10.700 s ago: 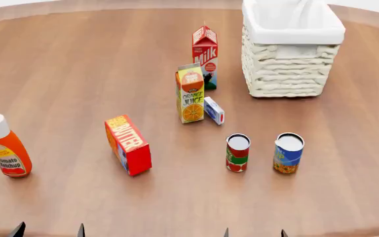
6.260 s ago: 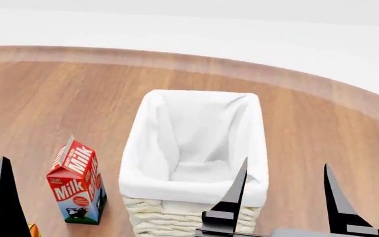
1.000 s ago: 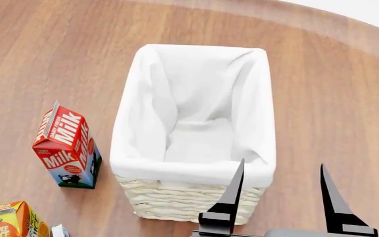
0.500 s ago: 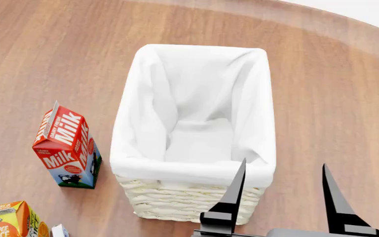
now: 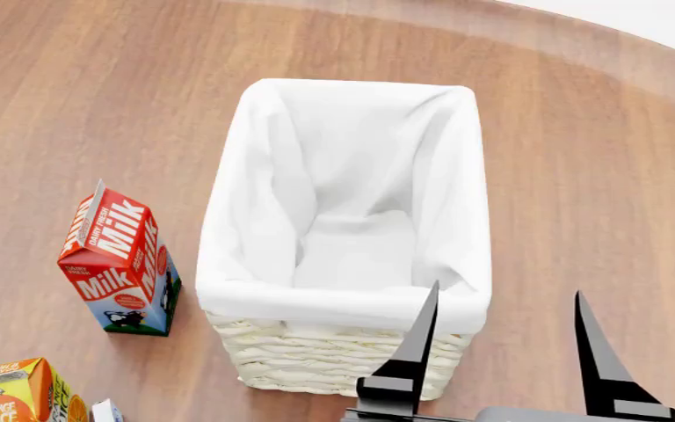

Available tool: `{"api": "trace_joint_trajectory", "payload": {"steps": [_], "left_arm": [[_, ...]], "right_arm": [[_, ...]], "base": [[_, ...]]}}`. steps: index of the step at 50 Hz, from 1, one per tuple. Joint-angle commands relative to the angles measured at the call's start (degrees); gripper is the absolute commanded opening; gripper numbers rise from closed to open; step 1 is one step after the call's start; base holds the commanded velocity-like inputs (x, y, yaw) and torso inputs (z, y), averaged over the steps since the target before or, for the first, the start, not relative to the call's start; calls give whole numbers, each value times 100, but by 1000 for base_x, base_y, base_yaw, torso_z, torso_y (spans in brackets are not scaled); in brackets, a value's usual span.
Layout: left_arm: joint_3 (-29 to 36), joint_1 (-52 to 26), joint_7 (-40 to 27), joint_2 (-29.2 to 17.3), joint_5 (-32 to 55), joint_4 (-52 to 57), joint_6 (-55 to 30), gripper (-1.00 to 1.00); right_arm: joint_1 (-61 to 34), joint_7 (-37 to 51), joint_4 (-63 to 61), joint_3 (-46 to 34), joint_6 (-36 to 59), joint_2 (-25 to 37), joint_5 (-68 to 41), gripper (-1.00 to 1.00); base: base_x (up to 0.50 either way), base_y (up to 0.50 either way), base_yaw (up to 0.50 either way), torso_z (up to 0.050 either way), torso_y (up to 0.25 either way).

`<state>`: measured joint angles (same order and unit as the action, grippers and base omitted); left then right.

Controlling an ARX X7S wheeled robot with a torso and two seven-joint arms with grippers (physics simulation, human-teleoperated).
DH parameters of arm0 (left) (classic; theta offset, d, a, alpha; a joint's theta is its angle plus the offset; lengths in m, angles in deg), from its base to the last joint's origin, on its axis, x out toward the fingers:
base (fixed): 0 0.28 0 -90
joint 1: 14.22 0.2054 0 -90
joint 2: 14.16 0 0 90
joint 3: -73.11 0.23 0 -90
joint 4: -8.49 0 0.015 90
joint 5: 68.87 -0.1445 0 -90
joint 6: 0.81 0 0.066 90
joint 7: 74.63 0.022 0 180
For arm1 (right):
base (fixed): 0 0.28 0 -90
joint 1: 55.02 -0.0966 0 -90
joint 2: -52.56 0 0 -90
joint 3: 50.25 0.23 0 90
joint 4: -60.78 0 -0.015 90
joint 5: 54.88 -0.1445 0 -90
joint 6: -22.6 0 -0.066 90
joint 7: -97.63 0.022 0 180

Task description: Pick up the tomato sauce, and put it in the basket.

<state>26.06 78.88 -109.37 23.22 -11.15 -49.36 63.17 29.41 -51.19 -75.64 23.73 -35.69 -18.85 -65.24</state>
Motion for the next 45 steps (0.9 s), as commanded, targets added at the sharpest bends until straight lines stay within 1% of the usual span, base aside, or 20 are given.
{"api": "trace_joint_trajectory", "payload": {"steps": [1,20,21,33,40,45], "left_arm": [[28,-133,166,131,-98,-290,-1,100],[147,-190,210,297,-209,-436,-64,100],[159,-183,225,314,-235,-464,-50,-100],[175,-152,277,292,-287,-486,8,-100],[149,-159,160,234,-199,-306,-51,-100],[61,-190,15,106,-83,-31,-81,-100]], "right_arm": [[-14,20,15,-22,0,12,-10,100],[-10,54,26,-33,-18,40,-38,100],[-5,53,40,-29,-37,41,-41,100],[-19,58,89,-73,-70,49,-47,100],[-13,62,117,-72,-109,58,-60,100],[-28,71,119,-83,-97,59,-67,100]], "base": [[0,0,0,0,0],[0,0,0,0,0],[0,0,0,0,0],[0,0,0,0,0],[2,0,-1,0,0],[0,0,0,0,0]]}}
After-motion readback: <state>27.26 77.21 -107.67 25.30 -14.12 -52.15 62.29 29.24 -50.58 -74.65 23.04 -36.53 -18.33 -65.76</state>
